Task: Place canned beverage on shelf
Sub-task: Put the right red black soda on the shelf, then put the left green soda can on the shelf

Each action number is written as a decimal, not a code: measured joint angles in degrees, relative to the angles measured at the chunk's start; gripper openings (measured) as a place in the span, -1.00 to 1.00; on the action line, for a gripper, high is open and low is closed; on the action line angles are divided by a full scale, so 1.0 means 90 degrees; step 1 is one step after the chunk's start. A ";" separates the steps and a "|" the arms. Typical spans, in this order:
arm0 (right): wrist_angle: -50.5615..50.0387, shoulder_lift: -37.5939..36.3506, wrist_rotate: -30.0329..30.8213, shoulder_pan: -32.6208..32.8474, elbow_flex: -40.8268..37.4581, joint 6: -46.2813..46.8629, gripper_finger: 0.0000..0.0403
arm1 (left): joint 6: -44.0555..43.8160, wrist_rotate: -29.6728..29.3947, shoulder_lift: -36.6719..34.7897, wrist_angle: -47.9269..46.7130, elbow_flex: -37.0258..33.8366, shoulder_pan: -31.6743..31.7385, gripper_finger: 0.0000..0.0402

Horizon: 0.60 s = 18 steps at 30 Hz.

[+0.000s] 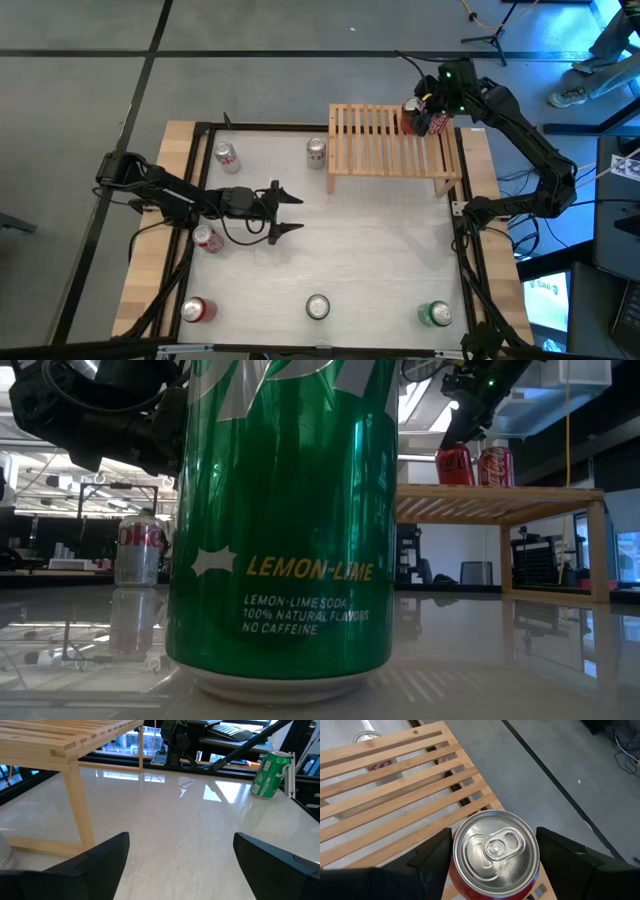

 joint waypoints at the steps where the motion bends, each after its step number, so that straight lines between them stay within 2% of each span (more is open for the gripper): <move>1: -0.0003 0.0000 0.0003 0.0000 0.0000 0.0007 0.37 | 0.0000 -0.0002 0.0000 0.0000 0.0000 -0.0002 0.73; 6: -0.0042 -0.0002 0.0022 0.0000 0.0002 0.0015 0.40 | 0.0000 0.0015 0.0000 0.0000 0.0000 0.0000 0.73; 12: -0.0141 -0.0021 0.0317 0.0000 0.0002 0.0024 0.56 | -0.0104 0.0044 0.0000 0.0000 0.0000 0.0000 0.73; 18: -0.0087 -0.0323 0.0330 0.0000 0.0000 0.0016 0.64 | -0.0112 0.0044 0.0000 0.0000 0.0000 0.0000 0.73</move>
